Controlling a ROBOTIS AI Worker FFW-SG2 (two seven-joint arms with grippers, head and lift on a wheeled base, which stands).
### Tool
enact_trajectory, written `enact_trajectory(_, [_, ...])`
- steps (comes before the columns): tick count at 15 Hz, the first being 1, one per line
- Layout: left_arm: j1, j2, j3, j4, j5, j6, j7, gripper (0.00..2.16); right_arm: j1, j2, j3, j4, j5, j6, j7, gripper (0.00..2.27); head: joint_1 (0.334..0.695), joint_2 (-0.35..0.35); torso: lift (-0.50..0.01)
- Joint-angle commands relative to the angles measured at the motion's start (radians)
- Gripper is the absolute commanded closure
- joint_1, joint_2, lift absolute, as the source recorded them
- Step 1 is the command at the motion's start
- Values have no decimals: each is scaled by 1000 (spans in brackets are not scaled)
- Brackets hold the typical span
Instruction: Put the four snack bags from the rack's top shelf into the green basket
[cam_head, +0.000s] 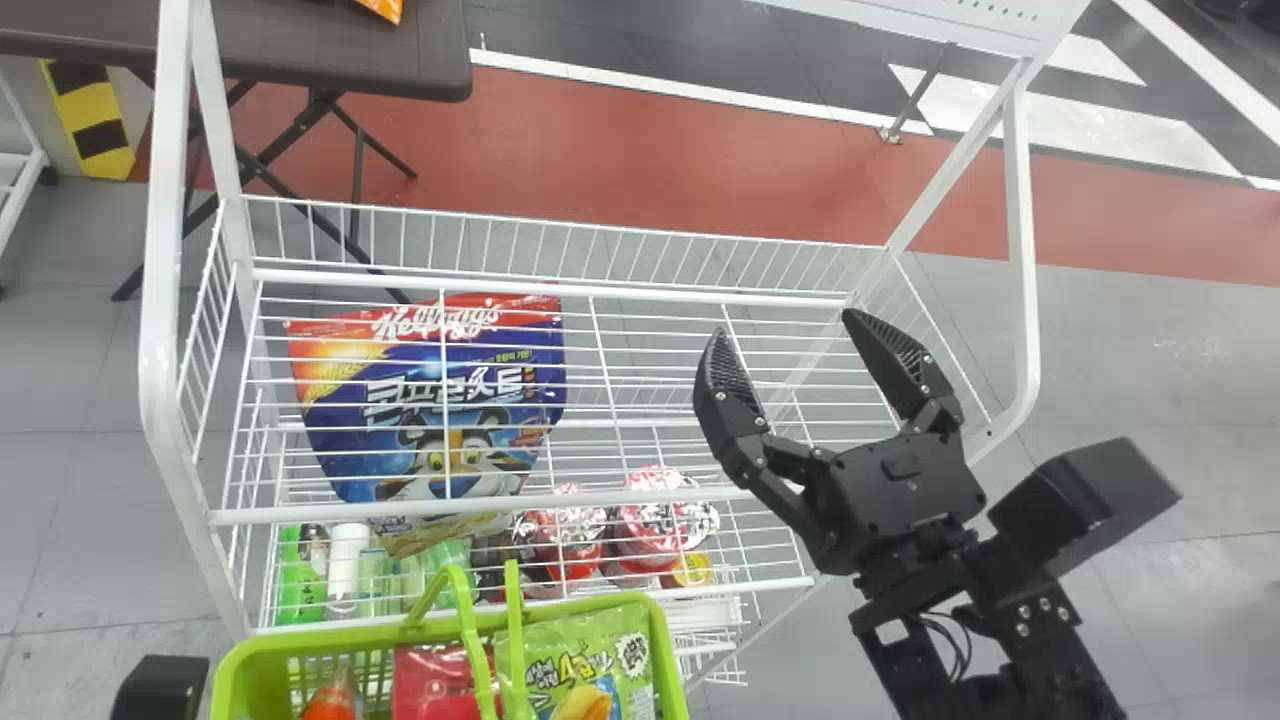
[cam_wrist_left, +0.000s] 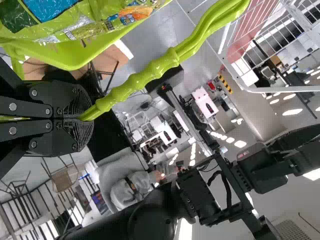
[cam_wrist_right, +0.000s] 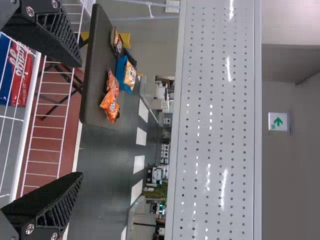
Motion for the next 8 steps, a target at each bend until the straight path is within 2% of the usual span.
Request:
enact_trajectory(1, [2,0,2,-3,1,0,0,1750,0,1,-1,-1,-7,4,0,29,695,-350,0])
enact_trajectory(8, [0,0,2,-2,1,0,0,1750,0,1,-8,-9,-15,7,2,36,695,-350,0])
